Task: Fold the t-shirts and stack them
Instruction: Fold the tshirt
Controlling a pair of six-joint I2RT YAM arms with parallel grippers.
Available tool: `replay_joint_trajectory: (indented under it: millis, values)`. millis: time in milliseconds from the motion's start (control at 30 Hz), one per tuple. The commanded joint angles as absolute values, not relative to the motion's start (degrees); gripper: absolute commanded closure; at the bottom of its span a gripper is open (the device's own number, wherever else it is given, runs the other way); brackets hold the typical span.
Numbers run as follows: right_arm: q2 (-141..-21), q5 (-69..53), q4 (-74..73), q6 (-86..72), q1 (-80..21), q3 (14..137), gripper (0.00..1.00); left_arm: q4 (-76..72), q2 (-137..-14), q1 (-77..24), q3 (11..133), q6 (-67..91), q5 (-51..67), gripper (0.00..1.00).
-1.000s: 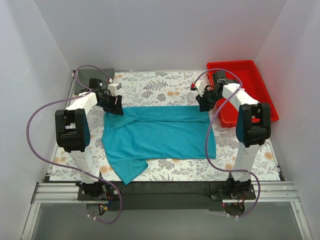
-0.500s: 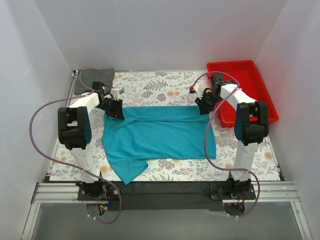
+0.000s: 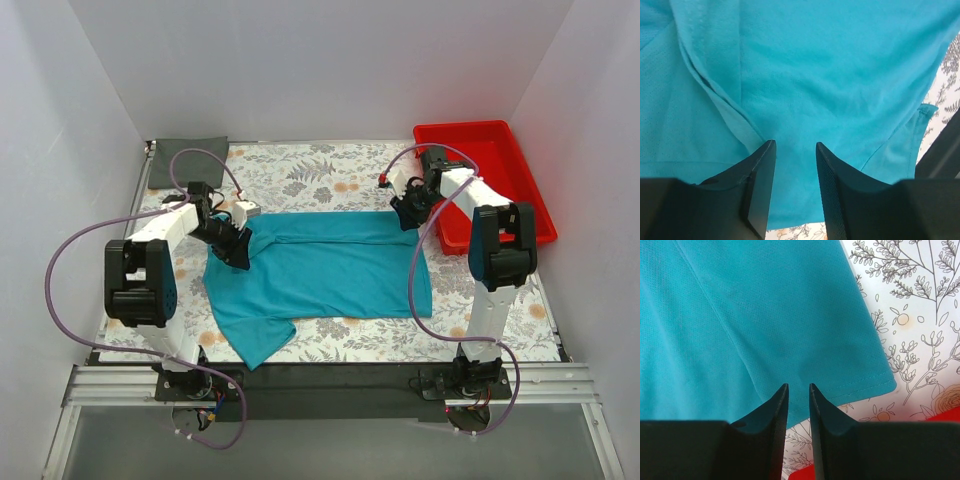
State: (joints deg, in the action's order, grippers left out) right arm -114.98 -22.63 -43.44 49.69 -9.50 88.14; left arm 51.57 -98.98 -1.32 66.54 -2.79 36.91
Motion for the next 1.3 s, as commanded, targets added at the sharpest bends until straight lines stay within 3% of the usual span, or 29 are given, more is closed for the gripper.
replay_joint_trajectory:
  millis: [0, 67, 200, 367, 667, 1067, 1200, 1267]
  values:
    - [-114.0, -22.8, -44.5, 50.4, -9.5, 87.7, 0.71, 52.9, -95.2, -1.1, 67.3, -7.1, 38.7, 0.63]
    - [-114.1, -22.8, -44.6, 50.3, -9.4, 87.9, 0.71, 50.0, -97.3, -0.7, 71.0, -0.7, 39.9, 0.61]
    - [-114.1, -22.8, -44.7, 50.2, -9.5, 87.7, 0.71, 45.1, -104.6, -0.8, 80.2, 9.1, 41.7, 0.48]
    - [-113.8, -22.3, -44.7, 50.3, -9.4, 87.2, 0.71, 43.5, -113.0, -1.8, 86.4, 14.2, 40.3, 0.44]
    - [-113.9, -21.8, -44.7, 50.7, -9.4, 86.7, 0.71, 45.4, -112.7, -5.3, 80.9, 11.8, 41.9, 0.45]
    - [-114.6, -21.6, -45.2, 49.9, -9.5, 88.1, 0.72, 46.1, -98.3, -10.8, 70.2, 6.6, 42.1, 0.49]
    - [-114.6, -21.2, -45.1, 49.7, -9.5, 88.1, 0.72, 42.9, -95.8, -9.9, 68.0, 10.4, 38.2, 0.49]
    - [-114.4, -20.2, -45.2, 49.3, -9.8, 87.9, 0.73, 39.0, -96.1, -8.0, 67.1, 14.8, 33.5, 0.55]
